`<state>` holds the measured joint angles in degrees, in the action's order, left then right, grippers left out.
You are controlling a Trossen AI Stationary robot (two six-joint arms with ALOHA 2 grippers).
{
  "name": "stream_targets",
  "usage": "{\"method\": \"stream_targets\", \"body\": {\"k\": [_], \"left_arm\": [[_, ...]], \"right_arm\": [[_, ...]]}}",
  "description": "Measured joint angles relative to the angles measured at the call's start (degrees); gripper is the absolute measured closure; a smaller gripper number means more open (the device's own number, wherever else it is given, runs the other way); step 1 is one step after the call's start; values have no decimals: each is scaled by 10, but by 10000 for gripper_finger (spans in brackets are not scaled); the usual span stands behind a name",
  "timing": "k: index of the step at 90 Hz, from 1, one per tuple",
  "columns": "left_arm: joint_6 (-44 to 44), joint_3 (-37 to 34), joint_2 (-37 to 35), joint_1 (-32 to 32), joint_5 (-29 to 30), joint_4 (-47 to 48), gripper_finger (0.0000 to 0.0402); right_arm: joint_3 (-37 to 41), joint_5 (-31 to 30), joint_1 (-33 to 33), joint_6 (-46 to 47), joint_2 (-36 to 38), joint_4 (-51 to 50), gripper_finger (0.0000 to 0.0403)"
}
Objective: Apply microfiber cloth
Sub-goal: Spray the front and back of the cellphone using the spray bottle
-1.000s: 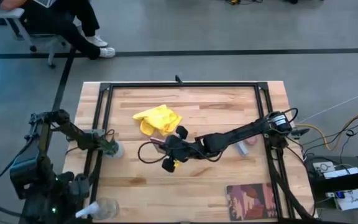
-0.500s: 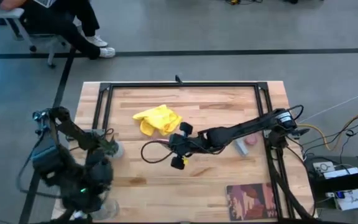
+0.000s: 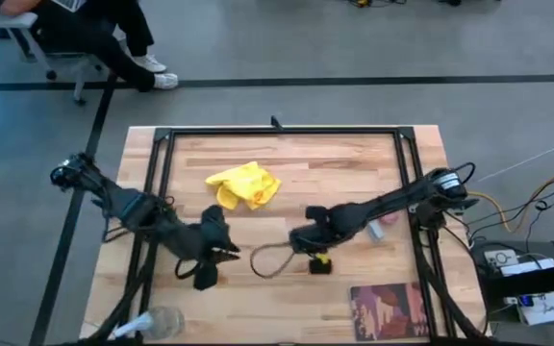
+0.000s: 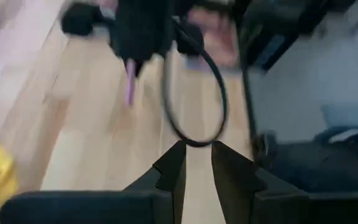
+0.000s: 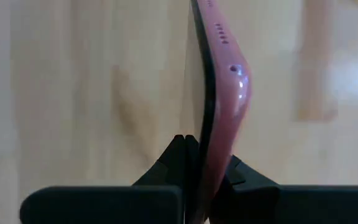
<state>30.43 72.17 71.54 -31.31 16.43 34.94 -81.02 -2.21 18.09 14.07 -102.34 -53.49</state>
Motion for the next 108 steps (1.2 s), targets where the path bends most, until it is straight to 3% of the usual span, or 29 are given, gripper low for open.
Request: {"method": "stream_targets", "body": {"k": [23, 57, 69, 85, 108], "left_arm": [[-55, -264, -68, 30, 34, -394, 343], [-68, -519, -71, 61, 59, -799, 343], [-67, -569, -71, 61, 109, -858, 343], [-60, -594, -70, 62, 202, -845, 343], [-59, -594, -70, 62, 218, -839, 343]], "right_arm": [[146, 8, 80, 68, 115, 94, 399], [370, 8, 124, 122, 296, 402, 399], [415, 12, 126, 119, 312, 465, 399], [453, 27, 121, 87, 328, 499, 399], [474, 33, 109, 44, 343, 499, 399]]}}
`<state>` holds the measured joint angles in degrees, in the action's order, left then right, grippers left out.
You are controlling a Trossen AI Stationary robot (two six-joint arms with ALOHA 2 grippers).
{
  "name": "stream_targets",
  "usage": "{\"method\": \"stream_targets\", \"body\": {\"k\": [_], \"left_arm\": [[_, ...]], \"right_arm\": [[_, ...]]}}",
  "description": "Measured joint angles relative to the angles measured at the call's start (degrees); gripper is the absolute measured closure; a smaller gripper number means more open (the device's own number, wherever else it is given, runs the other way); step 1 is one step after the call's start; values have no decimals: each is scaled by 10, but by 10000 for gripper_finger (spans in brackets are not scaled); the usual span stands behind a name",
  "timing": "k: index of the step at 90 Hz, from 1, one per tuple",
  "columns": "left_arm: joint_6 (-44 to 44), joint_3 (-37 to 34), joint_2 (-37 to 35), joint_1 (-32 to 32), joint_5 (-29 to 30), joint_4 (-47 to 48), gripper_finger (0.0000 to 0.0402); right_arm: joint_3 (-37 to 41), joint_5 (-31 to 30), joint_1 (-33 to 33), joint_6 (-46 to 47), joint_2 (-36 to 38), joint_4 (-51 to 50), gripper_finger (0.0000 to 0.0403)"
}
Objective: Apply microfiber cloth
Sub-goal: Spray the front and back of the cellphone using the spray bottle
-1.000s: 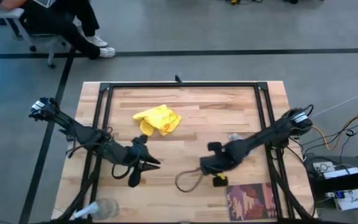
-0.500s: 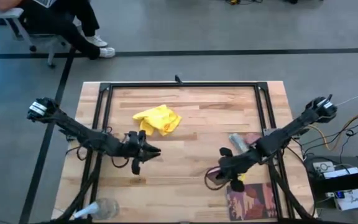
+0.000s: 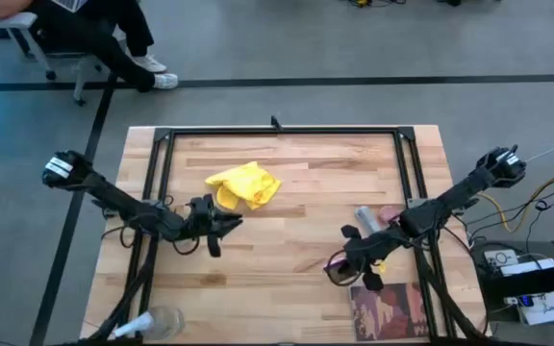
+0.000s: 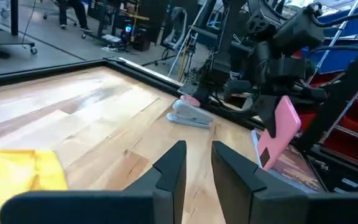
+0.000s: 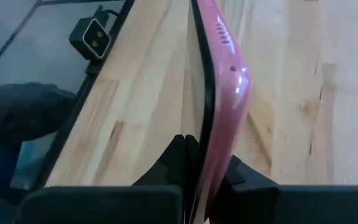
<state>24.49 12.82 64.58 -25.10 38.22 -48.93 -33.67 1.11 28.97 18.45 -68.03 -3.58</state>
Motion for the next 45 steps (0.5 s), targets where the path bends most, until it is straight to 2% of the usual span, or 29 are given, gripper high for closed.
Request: {"method": "stream_targets", "body": {"k": [24, 33, 39, 45], "left_arm": [[0, 0, -1, 1, 0, -16, 343], [-13, 9, -19, 1, -36, -30, 343], [-15, 32, -37, -1, -56, 8, 343], [-16, 74, -56, -3, -63, 107, 343]], "right_arm": [[1, 2, 0, -49, 0, 1, 399], [1, 2, -1, -70, 0, 1, 399], [1, 0, -4, -79, 0, 1, 399], [1, -4, -9, -86, 0, 2, 399]]}}
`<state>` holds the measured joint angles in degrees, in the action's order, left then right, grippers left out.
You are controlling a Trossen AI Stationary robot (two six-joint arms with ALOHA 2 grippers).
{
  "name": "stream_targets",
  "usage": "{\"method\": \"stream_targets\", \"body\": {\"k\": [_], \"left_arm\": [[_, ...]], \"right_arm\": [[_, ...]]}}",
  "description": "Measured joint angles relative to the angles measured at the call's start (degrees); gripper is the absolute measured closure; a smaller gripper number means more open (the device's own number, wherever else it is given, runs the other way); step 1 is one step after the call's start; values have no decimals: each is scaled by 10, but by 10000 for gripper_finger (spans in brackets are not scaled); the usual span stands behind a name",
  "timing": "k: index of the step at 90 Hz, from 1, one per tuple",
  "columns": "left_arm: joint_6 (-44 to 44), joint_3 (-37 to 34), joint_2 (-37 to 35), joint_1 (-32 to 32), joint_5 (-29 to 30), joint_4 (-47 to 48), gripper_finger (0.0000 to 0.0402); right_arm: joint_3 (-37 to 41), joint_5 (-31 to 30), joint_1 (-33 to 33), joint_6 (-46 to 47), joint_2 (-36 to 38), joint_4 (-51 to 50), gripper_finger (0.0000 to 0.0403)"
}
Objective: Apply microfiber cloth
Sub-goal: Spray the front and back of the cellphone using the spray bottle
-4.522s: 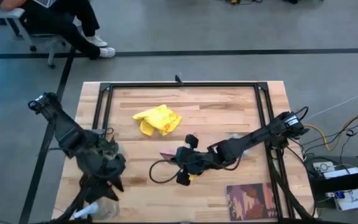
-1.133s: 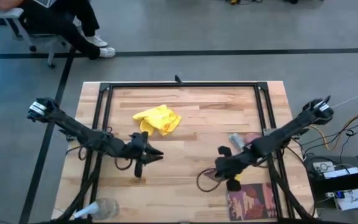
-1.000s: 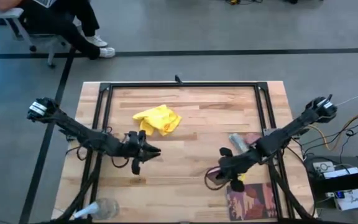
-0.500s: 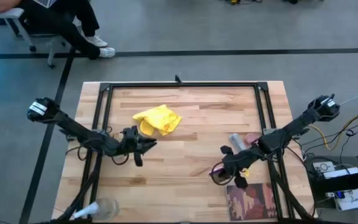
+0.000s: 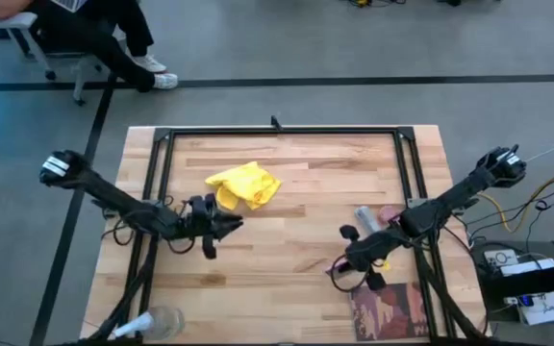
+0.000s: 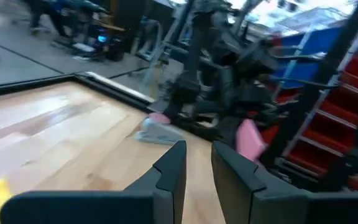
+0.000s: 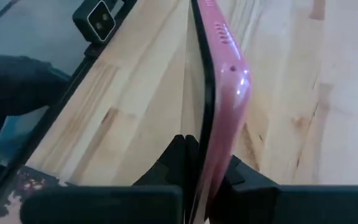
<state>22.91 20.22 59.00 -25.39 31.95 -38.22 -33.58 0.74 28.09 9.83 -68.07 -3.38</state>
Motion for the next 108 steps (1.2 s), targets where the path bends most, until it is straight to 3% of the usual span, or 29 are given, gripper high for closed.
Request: {"method": "stream_targets", "body": {"k": [21, 48, 59, 75, 108], "left_arm": [[90, 249, -21, -6, -22, 490, 343], [292, 535, 63, -67, -116, 823, 343], [380, 628, 104, -100, -165, 898, 343], [458, 733, 153, -146, -181, 954, 343], [655, 830, 218, -277, -206, 956, 361]], "right_arm": [[0, -8, -17, -5, 0, 22, 399], [0, -23, -61, -16, 0, 29, 399], [0, -23, -86, -23, 0, 29, 399], [0, -23, -119, -29, 0, 44, 399], [0, -22, -155, -7, -1, 51, 399]]}}
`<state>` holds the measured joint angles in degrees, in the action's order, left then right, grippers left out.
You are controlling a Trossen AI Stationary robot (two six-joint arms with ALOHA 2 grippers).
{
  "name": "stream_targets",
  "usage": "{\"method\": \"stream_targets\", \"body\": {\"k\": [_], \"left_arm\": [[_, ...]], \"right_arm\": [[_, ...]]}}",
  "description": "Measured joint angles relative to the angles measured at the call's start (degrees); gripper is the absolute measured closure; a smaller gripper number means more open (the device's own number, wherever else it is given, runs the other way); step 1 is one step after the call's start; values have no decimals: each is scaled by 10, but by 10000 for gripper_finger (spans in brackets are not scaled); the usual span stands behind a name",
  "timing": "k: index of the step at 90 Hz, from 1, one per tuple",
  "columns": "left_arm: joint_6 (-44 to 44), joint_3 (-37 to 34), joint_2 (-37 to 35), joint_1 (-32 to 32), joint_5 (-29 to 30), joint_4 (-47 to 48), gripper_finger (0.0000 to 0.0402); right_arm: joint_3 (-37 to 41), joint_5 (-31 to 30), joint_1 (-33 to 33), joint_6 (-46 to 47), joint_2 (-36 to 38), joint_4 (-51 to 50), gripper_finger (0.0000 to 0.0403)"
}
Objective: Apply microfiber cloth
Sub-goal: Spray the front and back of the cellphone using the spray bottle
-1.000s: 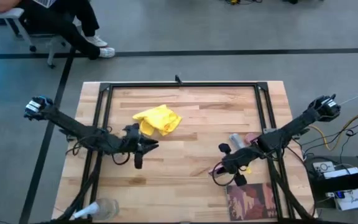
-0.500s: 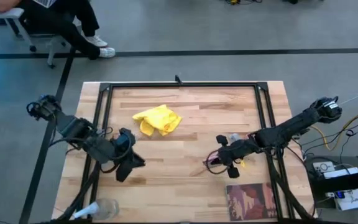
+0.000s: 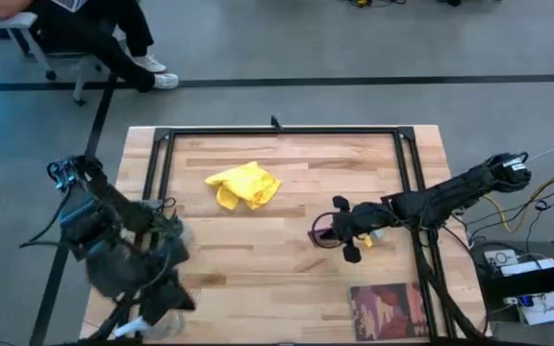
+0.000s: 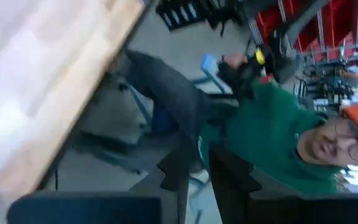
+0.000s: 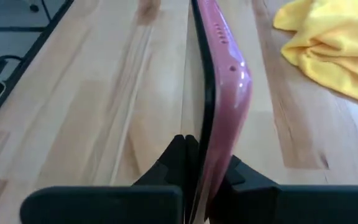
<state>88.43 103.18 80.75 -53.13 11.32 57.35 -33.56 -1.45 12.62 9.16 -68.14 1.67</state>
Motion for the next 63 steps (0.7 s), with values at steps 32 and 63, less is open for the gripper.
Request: {"method": "stream_targets", "body": {"k": [32, 63], "left_arm": [[197, 3, 31, -111, 0, 25, 379], [324, 3, 32, -146, -40, 64, 380]], "right_arm": [[0, -2, -3, 54, -15, 7, 399], [0, -18, -6, 74, -78, 52, 399]]}}
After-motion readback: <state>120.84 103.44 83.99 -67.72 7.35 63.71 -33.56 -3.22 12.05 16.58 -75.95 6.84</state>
